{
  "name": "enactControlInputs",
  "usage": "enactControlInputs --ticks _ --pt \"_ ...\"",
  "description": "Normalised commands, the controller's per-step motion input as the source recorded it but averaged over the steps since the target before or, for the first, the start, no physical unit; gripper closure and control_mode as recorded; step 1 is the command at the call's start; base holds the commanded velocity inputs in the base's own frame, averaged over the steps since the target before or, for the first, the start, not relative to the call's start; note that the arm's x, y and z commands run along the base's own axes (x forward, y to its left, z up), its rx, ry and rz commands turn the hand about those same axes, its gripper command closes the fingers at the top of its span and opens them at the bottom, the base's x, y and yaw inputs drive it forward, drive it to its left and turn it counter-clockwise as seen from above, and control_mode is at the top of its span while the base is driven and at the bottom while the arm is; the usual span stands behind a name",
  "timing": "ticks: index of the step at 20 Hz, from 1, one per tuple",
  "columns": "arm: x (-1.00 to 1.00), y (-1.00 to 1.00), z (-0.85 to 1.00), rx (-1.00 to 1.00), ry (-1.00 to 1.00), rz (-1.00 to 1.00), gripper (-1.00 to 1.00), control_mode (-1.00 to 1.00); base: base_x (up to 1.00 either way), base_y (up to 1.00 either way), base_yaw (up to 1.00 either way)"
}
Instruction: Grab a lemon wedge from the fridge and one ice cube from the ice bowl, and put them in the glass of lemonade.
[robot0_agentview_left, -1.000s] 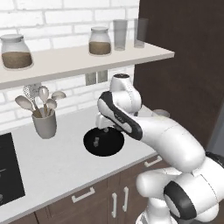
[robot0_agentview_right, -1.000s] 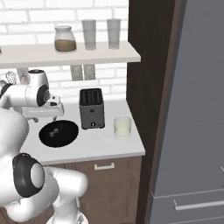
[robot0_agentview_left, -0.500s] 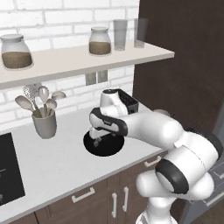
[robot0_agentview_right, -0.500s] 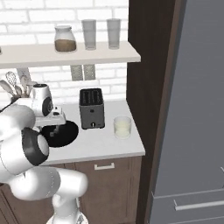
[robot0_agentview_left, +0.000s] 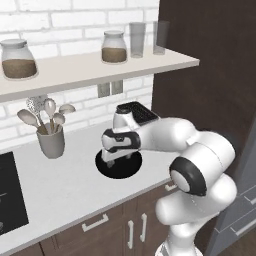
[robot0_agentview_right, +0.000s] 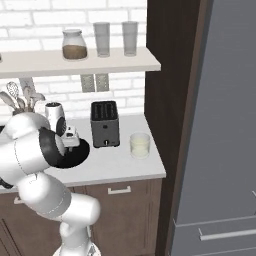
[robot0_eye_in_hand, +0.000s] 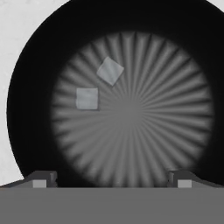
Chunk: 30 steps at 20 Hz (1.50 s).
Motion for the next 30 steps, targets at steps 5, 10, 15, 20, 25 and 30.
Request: enactControlInputs --ticks 5,10,15,20,25,30 --pt "0.18 0.05 -0.35 0.0 0.0 0.0 -1.0 -1.0 0.0 0.0 0.0" --pt "0.13 0.06 -0.22 0.0 0.0 0.0 -1.0 -1.0 0.0 0.0 0.0" --pt "0.12 0.06 0.0 0.0 0.0 0.0 -1.0 -1.0 0.0 0.0 0.0" --pt "0.26 0.27 0.0 0.0 0.0 0.0 -1.0 -1.0 0.0 0.0 0.0" --pt "0.03 0.24 -0.02 0.0 0.0 0.0 -1.0 -1.0 0.0 0.0 0.0" --pt "0.06 -0.03 -0.27 0.0 0.0 0.0 -1.0 -1.0 0.0 0.0 0.0"
